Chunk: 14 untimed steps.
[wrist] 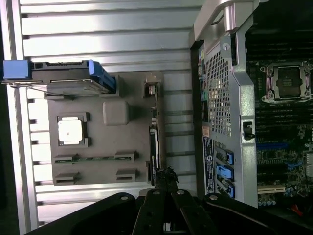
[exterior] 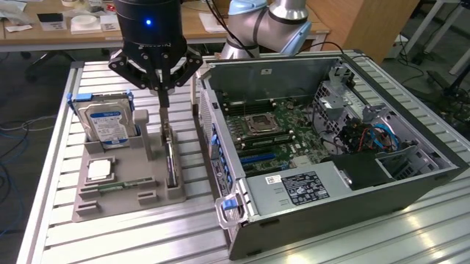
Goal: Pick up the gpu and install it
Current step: 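Pick up the gpu and move the gpu toward the slot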
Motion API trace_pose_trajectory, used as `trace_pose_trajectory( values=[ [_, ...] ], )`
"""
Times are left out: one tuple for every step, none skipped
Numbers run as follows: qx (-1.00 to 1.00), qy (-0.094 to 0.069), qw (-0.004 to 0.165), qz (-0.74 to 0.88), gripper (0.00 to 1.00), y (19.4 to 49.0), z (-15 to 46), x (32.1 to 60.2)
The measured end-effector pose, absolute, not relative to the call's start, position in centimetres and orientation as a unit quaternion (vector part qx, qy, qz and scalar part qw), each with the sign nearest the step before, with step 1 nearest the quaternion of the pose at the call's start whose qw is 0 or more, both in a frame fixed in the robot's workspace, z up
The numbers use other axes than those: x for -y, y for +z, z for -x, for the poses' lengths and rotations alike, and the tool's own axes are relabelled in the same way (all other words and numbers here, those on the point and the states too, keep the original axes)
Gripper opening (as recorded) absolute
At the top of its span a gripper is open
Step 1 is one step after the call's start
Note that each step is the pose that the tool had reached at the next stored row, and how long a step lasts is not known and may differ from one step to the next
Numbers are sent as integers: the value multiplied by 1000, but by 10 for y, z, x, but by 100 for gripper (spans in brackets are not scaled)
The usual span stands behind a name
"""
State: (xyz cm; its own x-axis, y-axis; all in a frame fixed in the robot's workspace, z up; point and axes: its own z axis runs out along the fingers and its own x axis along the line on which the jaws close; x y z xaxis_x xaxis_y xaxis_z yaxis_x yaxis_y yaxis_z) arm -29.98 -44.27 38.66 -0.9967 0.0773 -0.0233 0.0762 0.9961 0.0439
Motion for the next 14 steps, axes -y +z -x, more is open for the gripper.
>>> trace_pose_trajectory(
  values=[
    [-999, 21, 13, -38, 11, 387, 300, 443],
    [-999, 21, 13, -38, 11, 387, 300, 443],
    [-999, 21, 13, -38, 11, 387, 300, 443],
    [-999, 21, 13, -38, 11, 387, 300, 443],
    [-999, 21, 13, -38, 11, 387, 300, 443],
    [-999, 21, 13, -38, 11, 387, 300, 443],
    [-999, 21, 13, -38, 11, 387, 300, 443],
    [-999, 21, 13, -38, 11, 387, 300, 443],
    [-999, 21, 13, -38, 11, 387, 300, 443],
    [-999, 21, 13, -38, 11, 387, 300, 443],
    [-999, 22, 13, -38, 11, 387, 300, 443],
    [-999, 21, 13, -38, 11, 387, 300, 443],
    [-999, 21, 13, -38, 17, 387, 300, 443],
    [-999, 21, 13, -38, 24, 387, 300, 443]
  ],
)
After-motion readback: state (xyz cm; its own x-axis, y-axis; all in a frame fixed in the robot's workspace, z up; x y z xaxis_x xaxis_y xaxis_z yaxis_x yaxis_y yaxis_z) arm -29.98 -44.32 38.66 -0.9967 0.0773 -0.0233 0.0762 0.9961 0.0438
